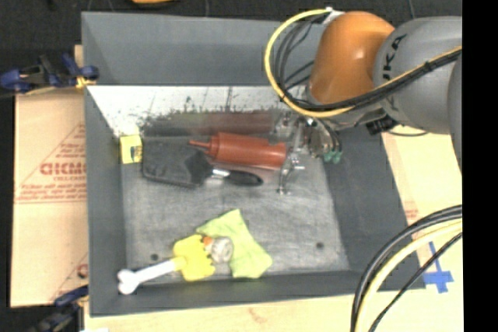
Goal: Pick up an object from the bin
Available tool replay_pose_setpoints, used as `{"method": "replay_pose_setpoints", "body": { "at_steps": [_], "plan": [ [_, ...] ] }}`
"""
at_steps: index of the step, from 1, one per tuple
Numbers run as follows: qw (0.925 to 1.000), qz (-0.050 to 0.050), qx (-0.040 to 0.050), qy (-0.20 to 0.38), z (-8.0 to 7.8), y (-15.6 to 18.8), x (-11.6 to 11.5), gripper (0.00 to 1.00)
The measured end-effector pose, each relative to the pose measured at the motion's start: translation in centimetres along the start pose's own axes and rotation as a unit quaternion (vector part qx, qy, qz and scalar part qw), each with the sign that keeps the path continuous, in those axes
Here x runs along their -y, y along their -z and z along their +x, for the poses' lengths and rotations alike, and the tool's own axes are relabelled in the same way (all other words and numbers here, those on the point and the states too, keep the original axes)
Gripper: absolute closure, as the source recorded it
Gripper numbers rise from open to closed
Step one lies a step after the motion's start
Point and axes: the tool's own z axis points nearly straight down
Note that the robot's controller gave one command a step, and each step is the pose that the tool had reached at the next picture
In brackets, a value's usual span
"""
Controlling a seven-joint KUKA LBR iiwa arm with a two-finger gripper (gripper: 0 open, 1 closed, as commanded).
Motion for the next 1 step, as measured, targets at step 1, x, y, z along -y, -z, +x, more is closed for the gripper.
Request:
{"method": "replay_pose_setpoints", "body": {
  "at_steps": [1],
  "plan": [
    [0.9980,-0.001,0.0022,-0.063,-0.87,-0.46,-0.27,0.00]
  ]
}}
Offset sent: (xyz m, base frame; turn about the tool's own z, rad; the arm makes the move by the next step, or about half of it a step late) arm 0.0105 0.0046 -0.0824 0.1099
